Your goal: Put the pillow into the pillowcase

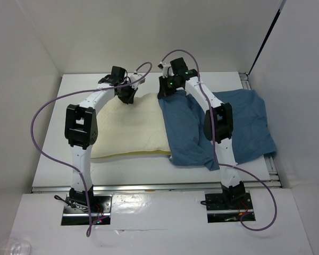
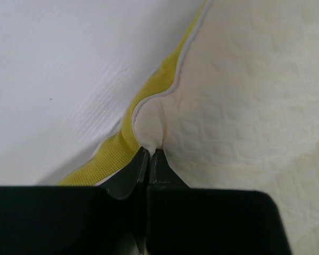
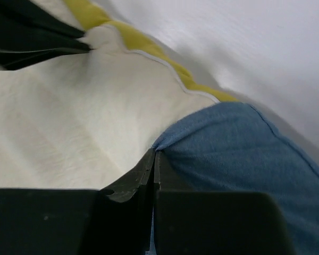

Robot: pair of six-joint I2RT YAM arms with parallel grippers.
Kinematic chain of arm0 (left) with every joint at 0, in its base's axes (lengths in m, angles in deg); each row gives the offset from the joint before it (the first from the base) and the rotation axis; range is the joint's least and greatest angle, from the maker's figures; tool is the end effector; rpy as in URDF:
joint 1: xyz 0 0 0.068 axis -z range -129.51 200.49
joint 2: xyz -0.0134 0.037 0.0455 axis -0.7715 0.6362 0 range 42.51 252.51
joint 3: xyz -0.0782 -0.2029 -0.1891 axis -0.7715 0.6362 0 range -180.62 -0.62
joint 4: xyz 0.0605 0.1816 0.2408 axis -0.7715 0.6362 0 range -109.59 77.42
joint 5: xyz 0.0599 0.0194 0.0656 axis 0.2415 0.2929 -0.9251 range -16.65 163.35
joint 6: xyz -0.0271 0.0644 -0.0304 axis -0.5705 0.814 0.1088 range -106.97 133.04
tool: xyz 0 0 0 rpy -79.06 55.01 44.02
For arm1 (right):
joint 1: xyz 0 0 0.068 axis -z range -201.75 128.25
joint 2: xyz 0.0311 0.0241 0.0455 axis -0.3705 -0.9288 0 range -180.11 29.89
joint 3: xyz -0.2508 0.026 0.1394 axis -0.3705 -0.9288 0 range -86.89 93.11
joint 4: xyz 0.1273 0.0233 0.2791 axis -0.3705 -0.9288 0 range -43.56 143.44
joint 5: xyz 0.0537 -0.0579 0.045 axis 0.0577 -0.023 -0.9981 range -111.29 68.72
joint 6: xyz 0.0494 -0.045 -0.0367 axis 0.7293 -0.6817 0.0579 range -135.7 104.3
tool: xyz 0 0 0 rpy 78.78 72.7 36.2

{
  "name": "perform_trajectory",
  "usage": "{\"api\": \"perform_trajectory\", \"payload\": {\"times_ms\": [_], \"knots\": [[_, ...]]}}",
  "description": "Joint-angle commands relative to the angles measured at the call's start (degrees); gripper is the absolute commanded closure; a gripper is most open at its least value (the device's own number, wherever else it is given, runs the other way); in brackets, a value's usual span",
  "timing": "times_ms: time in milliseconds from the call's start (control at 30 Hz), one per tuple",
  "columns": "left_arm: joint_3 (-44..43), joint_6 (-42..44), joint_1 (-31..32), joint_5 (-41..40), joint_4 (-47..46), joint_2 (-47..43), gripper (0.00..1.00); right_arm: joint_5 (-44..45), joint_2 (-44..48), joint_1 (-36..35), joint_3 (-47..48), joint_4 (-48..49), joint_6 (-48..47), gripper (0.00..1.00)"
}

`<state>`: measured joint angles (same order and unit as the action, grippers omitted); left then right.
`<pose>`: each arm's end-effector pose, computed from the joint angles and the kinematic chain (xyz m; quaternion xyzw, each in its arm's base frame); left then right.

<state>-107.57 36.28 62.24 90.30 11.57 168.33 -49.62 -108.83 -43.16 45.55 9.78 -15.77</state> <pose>0.5528 -0.1341 0.1982 0.3275 0.8713 -0.1040 0.3503 0.5595 0.2523 0.2255 -0.2522 0.8793 0.2874 0.2838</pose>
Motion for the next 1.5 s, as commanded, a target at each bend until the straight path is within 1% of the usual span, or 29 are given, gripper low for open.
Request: {"api": "perform_trajectory", "payload": {"times_ms": [0, 167, 300, 400, 467, 500, 533, 567, 667, 700, 800, 833, 900, 933, 1033, 1067, 1167, 1267, 1400, 1467], "knots": [[-1.50, -3.46, 1.25, 0.98, 0.67, -2.15, 1.00, -10.67, 7.05, -6.27, 0.71, -1.34, 0.60, 0.96], [-2.03, -6.19, 1.26, 1.59, 0.13, -3.30, 1.00, -13.32, 8.55, -9.26, 2.02, -0.82, 2.09, 0.96], [-1.50, -7.77, 1.78, 1.59, -0.40, -5.49, 1.00, -14.20, 8.03, -9.79, 4.22, -1.34, 2.80, 0.96], [-0.01, -8.30, 1.79, 1.59, -0.92, -7.34, 1.00, -11.75, 8.72, -10.41, 2.39, -1.86, 2.02, 0.96], [1.57, -8.30, 1.79, 1.59, -1.45, -8.65, 1.00, -9.46, 8.72, -8.84, 0.81, -1.87, 0.87, 0.96], [3.75, -8.30, 1.79, 0.99, -2.32, -10.14, 1.00, -8.24, 9.42, -8.13, -0.68, -1.87, 0.87, 0.96], [4.99, -8.83, 1.79, 0.98, -3.37, -11.03, 1.00, -4.83, 9.43, -7.43, -0.69, -1.87, 0.87, 0.93], [6.13, -8.83, 1.79, 0.46, -3.91, -11.73, 1.00, -3.32, 9.43, -6.64, -0.69, -2.39, 0.87, 0.79], [9.74, -8.83, 1.79, 0.45, -4.52, -14.27, 1.00, 1.51, 9.95, -2.95, -0.69, -2.40, 1.92, 0.60], [11.14, -8.83, 1.79, 0.45, -4.53, -14.29, 1.00, 2.40, 9.96, -0.85, 0.00, -1.18, 3.49, 0.49], [13.00, -9.36, 1.79, 0.45, -5.14, -15.78, 1.00, 2.41, 11.44, 2.59, -0.51, 2.25, 5.78, 0.44], [13.78, -9.36, 1.79, 0.45, -5.75, -15.78, 1.00, 3.28, 11.45, 2.60, -1.04, 4.79, 5.79, 0.40], [14.40, -8.84, 2.31, -0.16, -5.76, -16.31, 1.00, 5.74, 10.93, 3.13, -0.44, 5.51, 5.79, 0.40], [14.41, -8.83, 2.31, -0.69, -5.76, -16.31, 1.00, 5.75, 9.01, 3.13, 1.48, 4.99, 5.79, 0.40], [14.41, -8.30, 3.54, -1.31, -5.76, -16.31, 1.00, 6.54, 4.09, 3.13, 5.97, 0.79, 4.57, 0.40], [14.41, -7.69, 3.54, -1.91, -6.28, -16.31, 1.00, 6.54, 3.28, 3.13, 5.99, 0.07, 4.56, 0.40], [13.10, -7.69, 4.07, -2.54, -6.28, -16.31, 1.00, 2.87, 0.38, 3.13, 5.99, -3.53, 4.03, 0.40], [13.09, -7.16, 4.60, -4.02, -6.28, -16.31, 1.00, 0.13, 0.38, 3.13, 2.30, -4.07, 4.03, 0.41], [13.79, -6.02, 5.74, -6.92, -8.91, -17.79, 1.00, 1.17, 0.90, 3.13, -2.44, -5.56, 4.56, 0.42], [15.54, -5.41, 6.44, -8.15, -10.06, -19.20, 1.00, 1.71, 1.51, 3.13, -4.81, -6.96, 3.86, 0.42]]}}
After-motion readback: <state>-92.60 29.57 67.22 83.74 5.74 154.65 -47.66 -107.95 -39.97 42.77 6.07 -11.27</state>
